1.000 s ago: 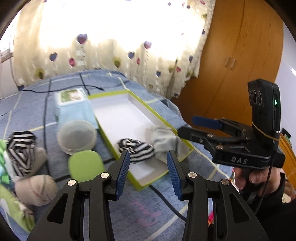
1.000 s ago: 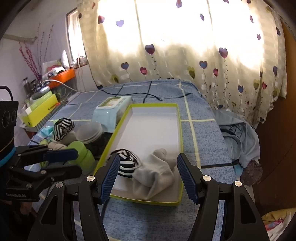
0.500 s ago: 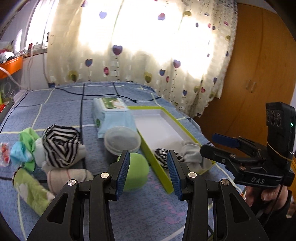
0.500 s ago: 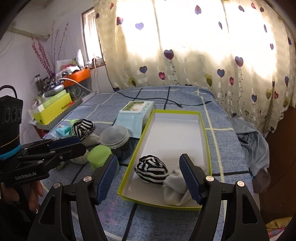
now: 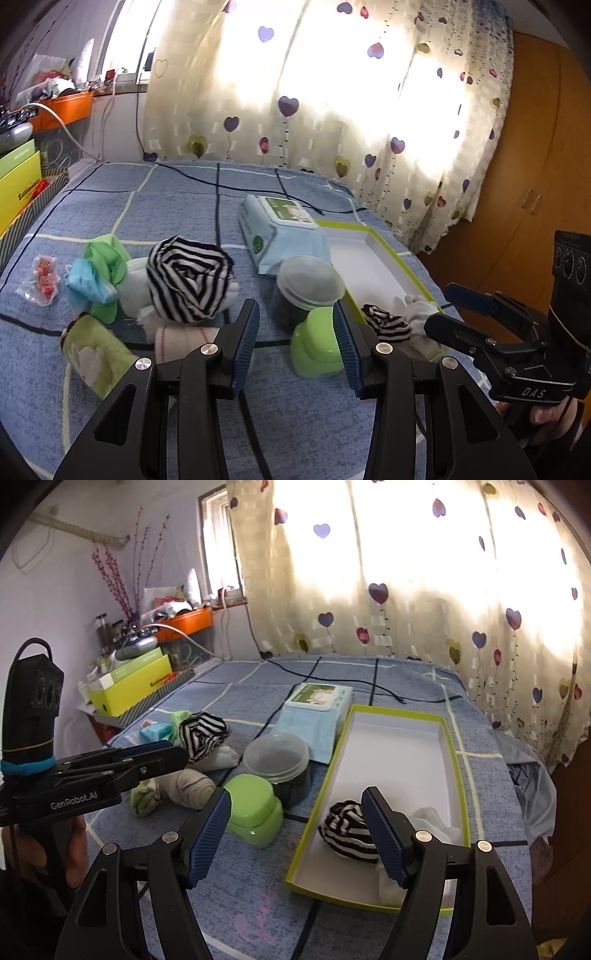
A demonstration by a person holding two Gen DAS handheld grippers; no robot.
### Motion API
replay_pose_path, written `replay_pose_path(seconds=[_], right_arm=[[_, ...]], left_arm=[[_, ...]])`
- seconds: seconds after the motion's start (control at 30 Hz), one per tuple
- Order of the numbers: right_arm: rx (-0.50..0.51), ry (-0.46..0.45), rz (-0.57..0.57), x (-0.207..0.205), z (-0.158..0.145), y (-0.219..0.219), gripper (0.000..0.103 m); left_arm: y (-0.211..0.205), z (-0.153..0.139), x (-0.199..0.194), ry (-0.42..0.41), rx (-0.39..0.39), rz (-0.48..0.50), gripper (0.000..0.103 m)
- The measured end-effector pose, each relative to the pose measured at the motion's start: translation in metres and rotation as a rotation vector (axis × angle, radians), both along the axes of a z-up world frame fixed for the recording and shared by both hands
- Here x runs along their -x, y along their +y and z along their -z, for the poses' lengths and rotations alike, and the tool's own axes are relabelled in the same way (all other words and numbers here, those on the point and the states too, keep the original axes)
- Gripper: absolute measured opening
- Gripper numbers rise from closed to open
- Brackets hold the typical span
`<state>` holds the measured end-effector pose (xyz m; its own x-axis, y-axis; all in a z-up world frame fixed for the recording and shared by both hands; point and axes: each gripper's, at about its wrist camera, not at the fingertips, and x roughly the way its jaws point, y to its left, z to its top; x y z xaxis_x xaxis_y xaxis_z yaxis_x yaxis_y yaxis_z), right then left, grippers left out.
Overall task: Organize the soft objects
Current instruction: 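Withdraw the right tool from the box back toward the pile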
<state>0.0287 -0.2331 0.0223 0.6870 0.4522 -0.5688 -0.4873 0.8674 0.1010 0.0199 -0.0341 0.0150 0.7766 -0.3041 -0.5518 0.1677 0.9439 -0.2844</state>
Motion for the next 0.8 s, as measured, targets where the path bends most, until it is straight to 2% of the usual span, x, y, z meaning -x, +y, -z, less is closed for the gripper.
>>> replay_pose_path(seconds=[0.8], right_arm=[[0.03,0.018,-0.161,-0.009,0.004,0.076,0.073]], left_arm=[[0.089,0.024,0.011,0.061,0.031,-0.226,0.043]])
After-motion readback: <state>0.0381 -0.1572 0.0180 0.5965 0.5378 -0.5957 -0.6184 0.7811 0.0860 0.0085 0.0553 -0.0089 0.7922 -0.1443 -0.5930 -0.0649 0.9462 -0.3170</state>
